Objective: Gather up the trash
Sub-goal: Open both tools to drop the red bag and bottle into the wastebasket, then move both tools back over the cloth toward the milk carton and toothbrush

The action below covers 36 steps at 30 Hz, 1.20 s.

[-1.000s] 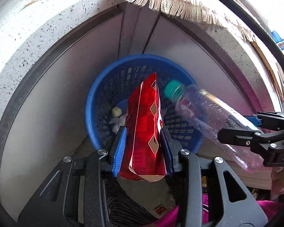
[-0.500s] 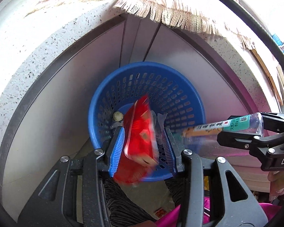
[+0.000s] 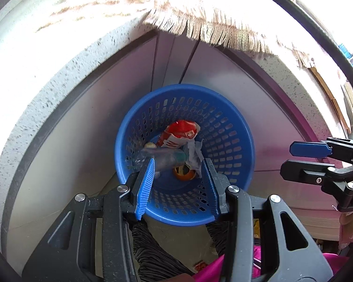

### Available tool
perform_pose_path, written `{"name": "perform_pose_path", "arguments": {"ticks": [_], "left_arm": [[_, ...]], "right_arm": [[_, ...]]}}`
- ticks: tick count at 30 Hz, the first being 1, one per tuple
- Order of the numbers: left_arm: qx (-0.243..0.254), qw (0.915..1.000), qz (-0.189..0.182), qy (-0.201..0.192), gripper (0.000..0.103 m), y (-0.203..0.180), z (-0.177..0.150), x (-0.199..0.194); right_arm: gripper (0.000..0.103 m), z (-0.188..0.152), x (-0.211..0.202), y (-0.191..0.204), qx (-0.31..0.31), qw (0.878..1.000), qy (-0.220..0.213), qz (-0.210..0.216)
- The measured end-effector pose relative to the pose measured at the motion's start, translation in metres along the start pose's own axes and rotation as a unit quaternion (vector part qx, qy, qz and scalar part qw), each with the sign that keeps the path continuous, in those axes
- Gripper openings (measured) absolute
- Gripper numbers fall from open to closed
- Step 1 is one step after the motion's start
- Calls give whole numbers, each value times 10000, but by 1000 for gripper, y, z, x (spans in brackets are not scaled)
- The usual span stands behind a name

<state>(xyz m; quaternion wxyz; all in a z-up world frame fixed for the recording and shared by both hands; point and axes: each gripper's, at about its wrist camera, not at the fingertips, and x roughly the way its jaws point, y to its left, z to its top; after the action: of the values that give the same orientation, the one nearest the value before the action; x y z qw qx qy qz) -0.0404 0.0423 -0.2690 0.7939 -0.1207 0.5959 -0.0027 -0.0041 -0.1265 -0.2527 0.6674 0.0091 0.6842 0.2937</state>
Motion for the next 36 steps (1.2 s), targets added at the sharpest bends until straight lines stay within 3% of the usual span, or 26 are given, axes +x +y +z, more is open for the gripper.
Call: {"name": "perform_pose_path", "arguments": {"ticks": [13,18,25,29,36], "left_arm": [[167,9980,135,-590,41,-12,18,-43],[186,9967,21,-790,41,-15,34,-57],[196,9946,-59,-1016,42,-16,67,-71],[197,9928,-88,-1180,59,-16,86,-75],[235,9899,-142,-1394,59,-16,129,-77]], "right_arm": [[62,5,-40,2,-97,9992,-343,173],[63,12,-61,5,-152,9979,-585,211],[72,24,-90,9,-307,9942,-1020,120],[78,34,-106,4,-305,9911,-1293,36],[78,59,-127,-19,-106,9874,-1577,-87]]}}
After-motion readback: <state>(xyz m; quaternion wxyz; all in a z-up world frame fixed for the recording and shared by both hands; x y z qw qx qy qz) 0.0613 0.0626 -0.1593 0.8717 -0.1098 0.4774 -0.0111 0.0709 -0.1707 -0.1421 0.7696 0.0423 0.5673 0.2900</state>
